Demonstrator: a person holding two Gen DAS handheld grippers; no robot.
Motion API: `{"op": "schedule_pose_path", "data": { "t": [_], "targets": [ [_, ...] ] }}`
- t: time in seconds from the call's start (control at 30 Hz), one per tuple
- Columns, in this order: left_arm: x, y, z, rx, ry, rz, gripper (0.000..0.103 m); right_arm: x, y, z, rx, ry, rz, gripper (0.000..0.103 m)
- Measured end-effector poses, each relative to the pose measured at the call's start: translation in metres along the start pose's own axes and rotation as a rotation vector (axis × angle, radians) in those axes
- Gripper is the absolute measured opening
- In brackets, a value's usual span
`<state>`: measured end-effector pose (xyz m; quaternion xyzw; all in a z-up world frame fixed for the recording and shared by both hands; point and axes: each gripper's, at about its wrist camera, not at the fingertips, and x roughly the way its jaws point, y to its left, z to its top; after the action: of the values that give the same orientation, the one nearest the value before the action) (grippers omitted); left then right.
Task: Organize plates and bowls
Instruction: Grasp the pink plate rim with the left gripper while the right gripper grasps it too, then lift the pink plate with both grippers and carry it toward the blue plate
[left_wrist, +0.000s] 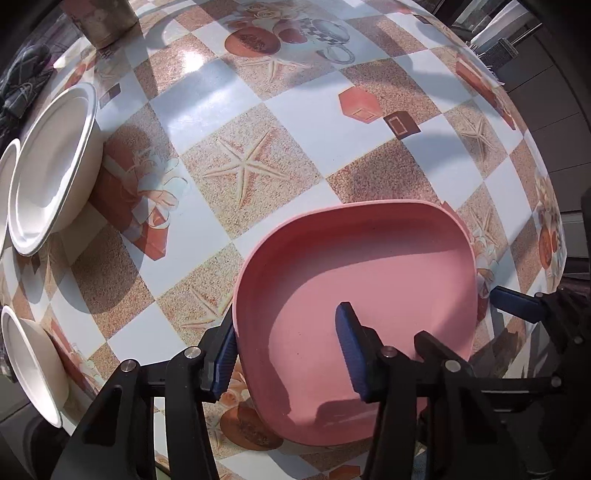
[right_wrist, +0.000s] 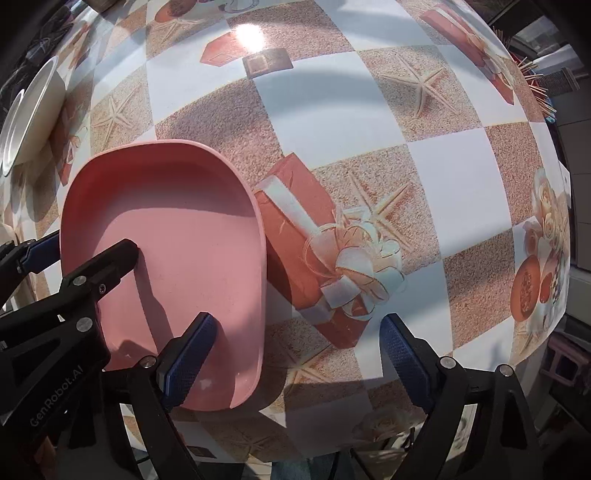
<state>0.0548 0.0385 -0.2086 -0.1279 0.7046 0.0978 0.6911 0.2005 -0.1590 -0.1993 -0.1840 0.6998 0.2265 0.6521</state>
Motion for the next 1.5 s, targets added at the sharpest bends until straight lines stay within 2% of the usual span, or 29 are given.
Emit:
{"op": "schedule_pose_path", "data": {
  "t": [0.03,0.07,0.1,0.3,0.57,0.7,0.97,1.0,1.1,1.5],
  "targets": [
    [0.0,0.001,0.001,-0.008,0.007,-0.004,0.052,-0.006,0.007,-0.002,-0.035,-0.033,0.008,0.057],
    [0.0,0.003,0.0,-0.011,0.008,-0.005,0.049,-0.009,0.013,-0.004,-0.066,-0.045,0.032,0.023],
    [0.0,0.006,-0.001,-0.016,0.007,0.004,0.047,-0.009,0.017,-0.006,-0.076,-0.037,0.019,0.021],
    [0.003,0.024,-0.03,-0.006,0.03,-0.003,0.041,-0.002,0.018,-0.022,-0.035,0.032,0.124,0.02],
    [0.009,0.052,-0.106,-0.031,0.09,0.016,0.041,0.01,0.065,-0.08,-0.14,0.111,0.183,0.02],
    [0.011,0.069,-0.133,-0.073,0.09,-0.007,0.041,0.012,0.084,-0.094,-0.196,0.135,0.181,0.02],
    [0.016,0.087,-0.118,-0.11,0.07,-0.015,0.042,0.013,0.096,-0.096,-0.232,0.154,0.135,0.02],
    [0.017,0.096,-0.124,-0.108,0.063,-0.016,0.042,0.013,0.097,-0.093,-0.235,0.153,0.132,0.02],
    [0.0,0.05,-0.134,-0.11,0.052,-0.018,0.042,0.01,0.096,-0.092,-0.248,0.152,0.116,0.02],
    [0.009,0.072,-0.135,-0.108,0.03,-0.021,0.042,0.015,0.105,-0.094,-0.297,0.153,0.064,0.02]
  ]
}}
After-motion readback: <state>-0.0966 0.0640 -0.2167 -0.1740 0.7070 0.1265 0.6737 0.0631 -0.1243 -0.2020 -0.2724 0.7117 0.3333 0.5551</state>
